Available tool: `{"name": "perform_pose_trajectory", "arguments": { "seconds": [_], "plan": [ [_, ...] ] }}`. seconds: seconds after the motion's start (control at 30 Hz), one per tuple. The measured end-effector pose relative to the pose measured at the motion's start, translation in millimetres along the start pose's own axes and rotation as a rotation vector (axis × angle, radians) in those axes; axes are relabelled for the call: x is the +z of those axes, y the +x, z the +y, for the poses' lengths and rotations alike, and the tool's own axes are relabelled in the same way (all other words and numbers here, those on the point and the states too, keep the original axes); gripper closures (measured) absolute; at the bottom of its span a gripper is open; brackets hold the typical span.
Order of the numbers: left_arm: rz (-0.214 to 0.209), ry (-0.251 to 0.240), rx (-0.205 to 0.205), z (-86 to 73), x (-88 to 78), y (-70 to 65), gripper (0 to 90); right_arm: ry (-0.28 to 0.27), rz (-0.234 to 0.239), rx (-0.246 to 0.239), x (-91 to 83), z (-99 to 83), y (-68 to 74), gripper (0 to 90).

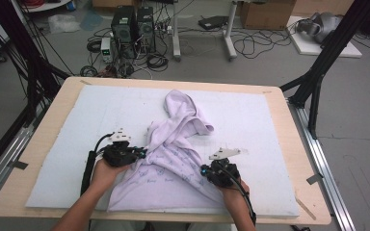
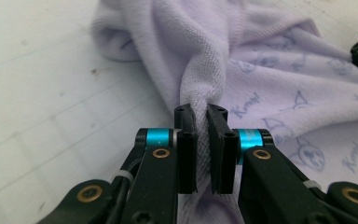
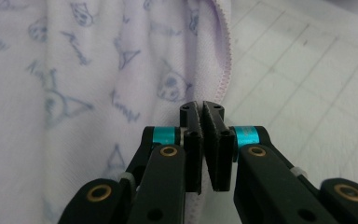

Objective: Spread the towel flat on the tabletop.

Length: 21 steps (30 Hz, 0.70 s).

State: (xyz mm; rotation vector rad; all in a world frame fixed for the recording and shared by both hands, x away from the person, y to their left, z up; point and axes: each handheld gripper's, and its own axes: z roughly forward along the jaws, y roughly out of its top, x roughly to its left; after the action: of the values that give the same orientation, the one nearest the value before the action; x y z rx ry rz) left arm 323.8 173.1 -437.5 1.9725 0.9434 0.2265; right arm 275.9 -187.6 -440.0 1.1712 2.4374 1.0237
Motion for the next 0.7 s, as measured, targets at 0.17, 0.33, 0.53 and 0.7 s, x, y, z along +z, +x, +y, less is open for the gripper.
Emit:
{"name": "perform_pose_trajectory", "arguments": {
  "seconds": [0.17, 0.33, 0.53, 0.7],
  "plan": [
    [-0.011, -0.020, -0.055, -20.7, -26.4, 11.1, 82.8, 0.009, 0.005, 0.010, -16.0, -15.6, 0.7, 86.8],
    [-0.017, -0.033, -0.067, -33.2, -46.8, 12.2, 82.9, 0.013, 0.021, -0.007, -26.7, -26.5, 7.6, 86.7],
    [-0.041, -0.016, -0.038, -42.9, -59.8, 0.2, 82.8, 0.024, 0.035, -0.021, -34.4, -34.0, 16.3, 86.7],
    [-0.071, 0.002, -0.007, -50.5, -69.3, -4.1, 80.2, 0.007, 0.061, -0.026, -40.2, -37.4, 21.8, 80.7]
  ]
}}
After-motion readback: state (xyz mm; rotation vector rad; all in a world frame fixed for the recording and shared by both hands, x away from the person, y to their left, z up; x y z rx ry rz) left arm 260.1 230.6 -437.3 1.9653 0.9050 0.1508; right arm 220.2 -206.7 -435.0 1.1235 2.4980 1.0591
